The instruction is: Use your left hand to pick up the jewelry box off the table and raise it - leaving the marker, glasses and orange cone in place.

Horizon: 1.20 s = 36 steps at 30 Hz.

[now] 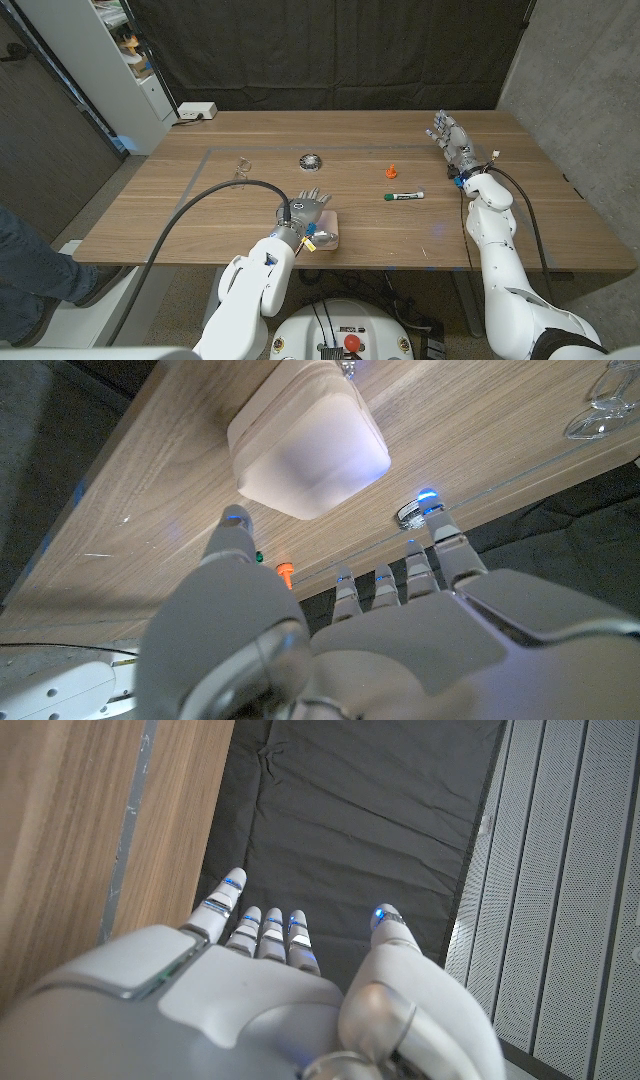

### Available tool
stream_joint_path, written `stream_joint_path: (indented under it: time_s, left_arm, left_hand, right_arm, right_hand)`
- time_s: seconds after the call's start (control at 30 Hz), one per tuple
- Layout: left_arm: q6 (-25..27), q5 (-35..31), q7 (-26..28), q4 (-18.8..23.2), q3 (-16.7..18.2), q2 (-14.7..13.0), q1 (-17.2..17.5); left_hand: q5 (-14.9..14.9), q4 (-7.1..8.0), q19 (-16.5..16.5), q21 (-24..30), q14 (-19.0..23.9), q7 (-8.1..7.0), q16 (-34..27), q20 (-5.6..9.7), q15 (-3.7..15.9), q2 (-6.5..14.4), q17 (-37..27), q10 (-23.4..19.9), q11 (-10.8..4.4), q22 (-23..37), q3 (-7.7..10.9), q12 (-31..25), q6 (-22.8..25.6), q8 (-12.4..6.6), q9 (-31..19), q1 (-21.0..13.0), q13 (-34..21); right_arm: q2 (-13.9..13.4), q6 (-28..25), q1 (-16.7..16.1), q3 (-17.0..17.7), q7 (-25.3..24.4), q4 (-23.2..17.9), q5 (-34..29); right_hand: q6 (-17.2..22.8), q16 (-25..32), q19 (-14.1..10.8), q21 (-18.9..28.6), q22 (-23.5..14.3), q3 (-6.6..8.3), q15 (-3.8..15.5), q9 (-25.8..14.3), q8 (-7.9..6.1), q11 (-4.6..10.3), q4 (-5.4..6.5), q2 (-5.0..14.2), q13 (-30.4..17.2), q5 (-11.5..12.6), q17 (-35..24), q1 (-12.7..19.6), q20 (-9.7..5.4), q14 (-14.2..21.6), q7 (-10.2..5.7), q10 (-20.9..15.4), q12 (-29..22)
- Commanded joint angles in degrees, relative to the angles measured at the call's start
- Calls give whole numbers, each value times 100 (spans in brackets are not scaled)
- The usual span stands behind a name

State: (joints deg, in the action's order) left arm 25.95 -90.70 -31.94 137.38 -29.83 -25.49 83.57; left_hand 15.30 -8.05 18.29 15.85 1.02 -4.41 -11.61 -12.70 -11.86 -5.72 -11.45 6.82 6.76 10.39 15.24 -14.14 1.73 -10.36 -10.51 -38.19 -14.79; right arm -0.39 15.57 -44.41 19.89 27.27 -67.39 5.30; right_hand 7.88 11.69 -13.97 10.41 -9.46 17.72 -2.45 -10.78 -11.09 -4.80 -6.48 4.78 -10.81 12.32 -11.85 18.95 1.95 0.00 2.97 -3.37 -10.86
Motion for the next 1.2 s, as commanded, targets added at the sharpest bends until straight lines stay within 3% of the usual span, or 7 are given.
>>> stream_joint_path:
  time_s: [0.03, 1.2]
  left_arm:
    - [35, 45, -224, -84, -16, 51, -108]
    - [144, 7, -721, -352, -215, 162, -421]
  left_hand:
    - [22, 9, 22, -43, -44, -33, 14, -5, -16, -1, -9, 64, 1, 14, -23, -3, -29, -6, -29, -65, -23]
    - [14, 21, -22, -132, -93, -23, 27, -6, -16, 55, -8, 102, 17, 11, -22, 2, 77, -70, -28, -115, -29]
  right_arm:
    - [-7, 87, 50, 19, -16, 155, 9]
    - [-79, 178, 152, 34, -19, 424, 29]
  right_hand:
    - [12, 7, -17, 46, -27, 7, -40, -21, -18, 19, -14, -26, -21, 15, -13, -29, 12, 17, -46, -29, -50]
    - [10, 10, -13, 45, -27, 5, -45, -21, -16, 24, -17, -23, -22, 14, -14, -36, 30, 25, -63, -22, -46]
